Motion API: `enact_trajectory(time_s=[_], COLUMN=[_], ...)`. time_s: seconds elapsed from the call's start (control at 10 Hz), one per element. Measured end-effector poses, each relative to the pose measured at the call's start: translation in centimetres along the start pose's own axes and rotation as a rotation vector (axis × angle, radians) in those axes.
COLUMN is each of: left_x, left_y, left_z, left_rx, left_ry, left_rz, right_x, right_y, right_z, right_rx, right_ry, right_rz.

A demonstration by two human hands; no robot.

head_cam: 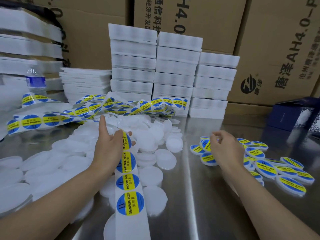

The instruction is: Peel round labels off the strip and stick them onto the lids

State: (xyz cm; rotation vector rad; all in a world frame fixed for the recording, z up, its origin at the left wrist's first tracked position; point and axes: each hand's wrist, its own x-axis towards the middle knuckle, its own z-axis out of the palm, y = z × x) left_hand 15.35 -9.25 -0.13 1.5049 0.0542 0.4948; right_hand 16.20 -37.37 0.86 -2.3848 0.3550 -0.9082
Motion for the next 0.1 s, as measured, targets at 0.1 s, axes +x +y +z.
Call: enact_trajectory(time_s=[0.1], left_x=[0.03], left_y=[-0.03], left_z=[-0.08], left_rx=[-0.035], left_ry=[-0.056], left_rz=[0.046], right_x=[-0.58], right_y=[-1.39], right_z=[-0.47], right_rx=[0.142], right_ry=[0.006], right_rz=[-0.093])
